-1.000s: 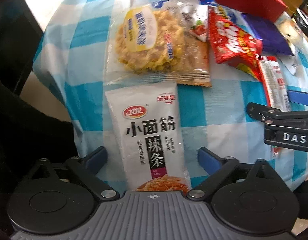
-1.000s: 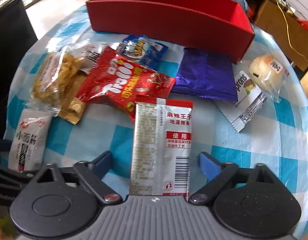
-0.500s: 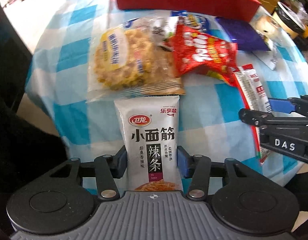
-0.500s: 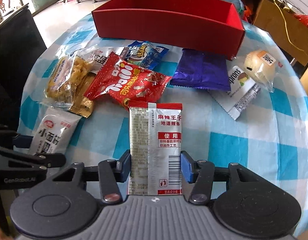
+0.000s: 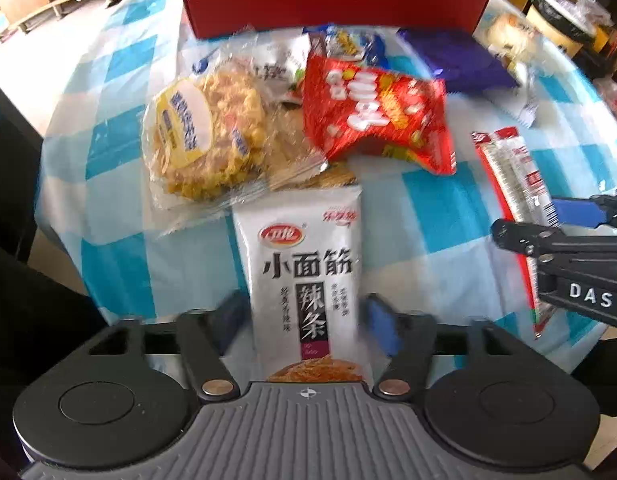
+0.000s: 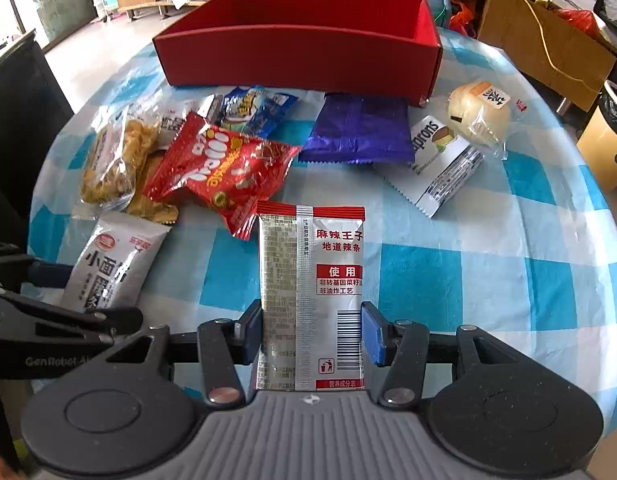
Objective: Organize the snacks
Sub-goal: 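Carry both held packets up and over into the red box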
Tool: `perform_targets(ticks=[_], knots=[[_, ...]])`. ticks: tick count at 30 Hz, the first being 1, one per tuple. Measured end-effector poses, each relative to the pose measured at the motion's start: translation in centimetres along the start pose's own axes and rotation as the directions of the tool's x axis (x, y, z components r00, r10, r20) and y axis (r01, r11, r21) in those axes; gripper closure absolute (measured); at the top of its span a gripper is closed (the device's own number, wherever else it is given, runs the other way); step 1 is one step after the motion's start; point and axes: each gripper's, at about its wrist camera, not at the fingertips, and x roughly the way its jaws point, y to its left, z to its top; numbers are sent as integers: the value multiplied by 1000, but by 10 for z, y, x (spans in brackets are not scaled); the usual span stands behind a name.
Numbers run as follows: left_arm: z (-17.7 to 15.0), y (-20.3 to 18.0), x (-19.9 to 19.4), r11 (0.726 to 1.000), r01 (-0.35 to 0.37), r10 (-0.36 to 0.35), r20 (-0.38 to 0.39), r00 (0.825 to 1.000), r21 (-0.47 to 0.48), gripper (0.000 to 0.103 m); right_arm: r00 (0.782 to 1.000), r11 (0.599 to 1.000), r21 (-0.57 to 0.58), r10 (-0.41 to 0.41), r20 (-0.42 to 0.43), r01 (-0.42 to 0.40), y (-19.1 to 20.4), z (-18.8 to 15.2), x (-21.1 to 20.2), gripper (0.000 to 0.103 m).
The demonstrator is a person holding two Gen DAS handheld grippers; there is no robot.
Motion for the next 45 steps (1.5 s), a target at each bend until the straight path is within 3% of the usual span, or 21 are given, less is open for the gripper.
perform_targets(ticks=[3, 6, 10, 16, 24, 45], knots=[[-6, 4, -2, 1000, -9, 9, -7, 1000, 11, 13, 1000, 1000, 16, -2, -14, 3, -3, 1, 4, 57], [-8, 5, 0, 1000, 1, -1, -7, 1000, 20, 14, 1000, 1000, 17, -8, -16, 8, -3, 1, 5, 57], [-13, 4, -10, 999, 31, -32, 17, 999, 43, 42, 1000, 1000, 6, -11, -21, 11, 2, 0, 2, 57], [-13, 10, -19, 994, 105, -105, 6, 994, 5, 52, 1000, 999, 37, -21, 13, 21, 6, -11, -17, 58], [-7, 3, -34, 987, 153, -155, 50, 987, 39, 53, 998, 995, 101, -22, 65, 15, -1, -11, -37, 58], [47, -11, -65, 970, 233, -242, 176, 954, 67, 54, 985, 985, 171, 4, 175, -35, -19, 39, -51, 58]])
